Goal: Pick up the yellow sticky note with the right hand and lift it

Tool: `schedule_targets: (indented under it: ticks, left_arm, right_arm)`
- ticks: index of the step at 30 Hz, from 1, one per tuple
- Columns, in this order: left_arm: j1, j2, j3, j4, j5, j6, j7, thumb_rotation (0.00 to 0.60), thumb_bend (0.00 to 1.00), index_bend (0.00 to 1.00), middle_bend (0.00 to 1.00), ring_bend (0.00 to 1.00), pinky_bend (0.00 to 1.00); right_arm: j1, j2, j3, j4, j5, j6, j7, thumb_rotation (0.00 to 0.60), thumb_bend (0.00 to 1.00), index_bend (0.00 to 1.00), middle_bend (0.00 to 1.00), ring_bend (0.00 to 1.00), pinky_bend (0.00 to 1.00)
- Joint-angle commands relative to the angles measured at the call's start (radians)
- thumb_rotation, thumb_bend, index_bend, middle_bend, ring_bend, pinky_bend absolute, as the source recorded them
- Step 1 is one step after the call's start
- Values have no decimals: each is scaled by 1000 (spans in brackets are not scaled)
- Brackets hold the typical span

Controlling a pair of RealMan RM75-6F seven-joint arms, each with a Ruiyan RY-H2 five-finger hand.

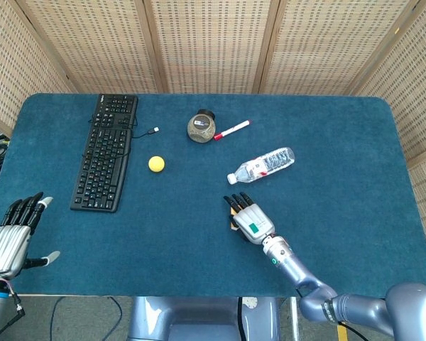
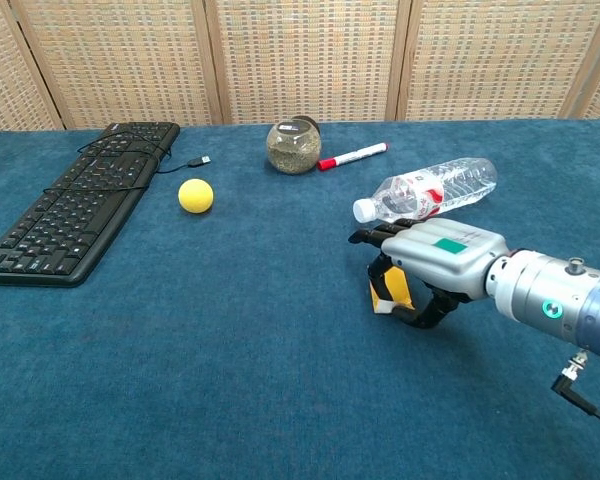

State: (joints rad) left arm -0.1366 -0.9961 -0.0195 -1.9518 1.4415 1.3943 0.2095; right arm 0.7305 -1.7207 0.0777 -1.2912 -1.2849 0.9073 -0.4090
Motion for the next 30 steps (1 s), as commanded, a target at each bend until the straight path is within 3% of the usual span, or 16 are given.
schedule_targets:
  ticks: [1,5,15,27,30]
  left_arm:
    - [0,1,0,0,1,0,-2,600,0,0,0,0,0]
    - [0,2,1,0,1,0,-4,600,0,0,0,0,0]
    - [-2,2,1,0,-2,-4,-5,600,0,0,0,0,0]
    - [-4,11,-1,1,-3,-7,-24,600,0,0,0,0,0]
    - [-4,12,0,1,-1,-7,-26,600,0,0,0,0,0]
  right_arm:
    - [1,0,0,1,1,-3,-2,600,525,679,0,0,0]
    - [1,-2,-1,3,0,-3,-6,600,547,748,0,0,0]
    - [15,2,34,15,-15,16,12,600,542,776,0,0,0]
    - [69,85,202,5,86,61,-44,600,539,781,0,0,0]
    - [67,106,217,-20,112,62,-43,600,538,781,0,0,0]
